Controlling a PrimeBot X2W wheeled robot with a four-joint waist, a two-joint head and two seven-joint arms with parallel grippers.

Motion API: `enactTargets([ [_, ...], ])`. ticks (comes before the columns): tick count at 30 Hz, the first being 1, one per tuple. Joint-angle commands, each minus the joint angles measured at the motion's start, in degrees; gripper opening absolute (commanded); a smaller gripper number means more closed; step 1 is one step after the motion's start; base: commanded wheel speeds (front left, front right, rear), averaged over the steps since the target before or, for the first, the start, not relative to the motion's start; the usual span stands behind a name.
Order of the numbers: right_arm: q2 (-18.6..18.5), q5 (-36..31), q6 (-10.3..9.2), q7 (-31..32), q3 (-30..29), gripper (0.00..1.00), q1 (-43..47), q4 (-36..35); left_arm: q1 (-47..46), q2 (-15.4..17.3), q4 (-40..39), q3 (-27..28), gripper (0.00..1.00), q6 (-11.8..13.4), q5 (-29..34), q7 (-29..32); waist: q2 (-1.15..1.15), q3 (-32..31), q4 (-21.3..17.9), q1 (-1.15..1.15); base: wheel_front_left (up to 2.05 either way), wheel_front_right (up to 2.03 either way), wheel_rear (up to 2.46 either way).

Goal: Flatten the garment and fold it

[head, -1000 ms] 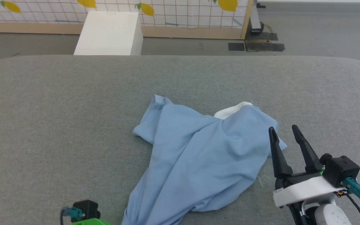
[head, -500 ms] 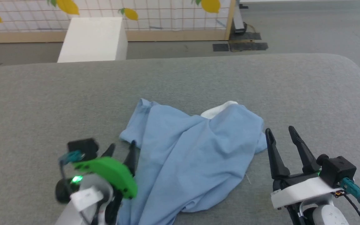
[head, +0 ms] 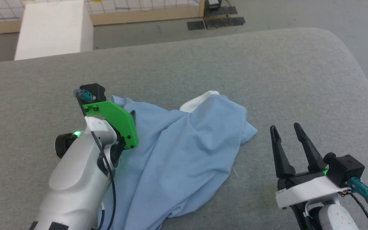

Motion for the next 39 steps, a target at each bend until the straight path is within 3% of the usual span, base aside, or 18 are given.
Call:
enactTargets([
  [1,0.0,0.5,-0.08,-0.4,0.1,1.00,-1.1,0.3,-1.6,0.2,1.7,-0.4,1.00,-0.2,0.4,1.8,0.00,2.0,-2.1,0.00,0.00,0.00,0.00],
  [4,0.0,0.8,-0.08,-0.7,0.0,1.00,-1.5,0.6,-3.0,0.3,4.2,-1.2,1.00,-1.7,-0.6,5.6,0.00,2.5,-2.6,0.00,0.00,0.00,0.00],
  [5,0.0,0.9,-0.08,-0.8,-0.1,1.00,-1.5,0.7,-3.3,0.2,4.6,-1.4,0.49,-2.6,-1.1,6.8,0.00,2.7,-2.6,0.00,0.00,0.00,0.00],
  [7,0.0,1.0,-0.08,-0.9,-0.3,1.00,-1.6,0.8,-3.6,-0.1,4.5,-1.5,0.00,-3.9,-2.1,7.7,0.00,2.8,-2.5,0.00,0.00,0.00,0.00],
  [11,0.0,1.0,-0.08,-1.1,-0.8,1.00,-1.8,0.9,-4.5,-0.4,3.1,-1.3,0.00,-5.7,-2.1,4.1,0.00,2.9,-1.9,0.00,0.00,0.00,0.00],
  [15,0.0,0.9,-0.08,-1.2,-1.1,1.00,-2.0,0.9,-6.1,-0.9,0.7,-0.3,0.00,-6.7,-0.6,-5.4,0.00,2.5,-0.6,0.00,0.00,0.00,0.00],
  [19,0.0,0.5,-0.08,-1.2,-1.2,1.00,-1.9,0.9,-7.3,-1.5,-2.8,0.5,0.00,-9.8,0.0,-14.5,0.00,1.9,1.4,0.00,0.00,0.00,0.00],
  [23,0.0,0.4,-0.08,-1.3,-1.5,1.00,-1.5,0.9,-4.7,-1.0,-6.3,0.9,0.00,-10.4,-0.7,-16.1,0.00,1.0,3.4,0.00,0.00,0.00,0.00],
  [27,0.0,0.5,-0.08,-1.3,-1.4,1.00,-1.0,0.8,4.2,2.2,-11.4,2.4,0.00,-7.5,-2.1,-13.8,0.00,0.4,5.0,0.00,0.00,0.00,0.00],
  [32,0.0,0.4,-0.08,-1.3,-1.6,1.00,-0.4,1.0,21.4,7.0,-17.0,7.2,0.00,-1.3,-5.3,-12.1,0.00,-0.1,6.4,0.00,0.00,0.00,0.00],
  [35,0.0,0.0,-0.08,-0.9,-2.0,1.00,0.0,1.0,30.5,8.0,-18.8,10.3,0.00,1.5,-7.5,-12.7,0.00,-0.4,7.2,0.00,0.00,0.00,0.00],
  [39,0.0,-0.7,-0.08,1.0,-3.1,1.00,0.6,0.9,37.0,7.5,-20.8,12.8,0.00,3.1,-9.6,-14.5,0.00,-0.6,8.7,0.00,0.00,0.00,0.00],
])
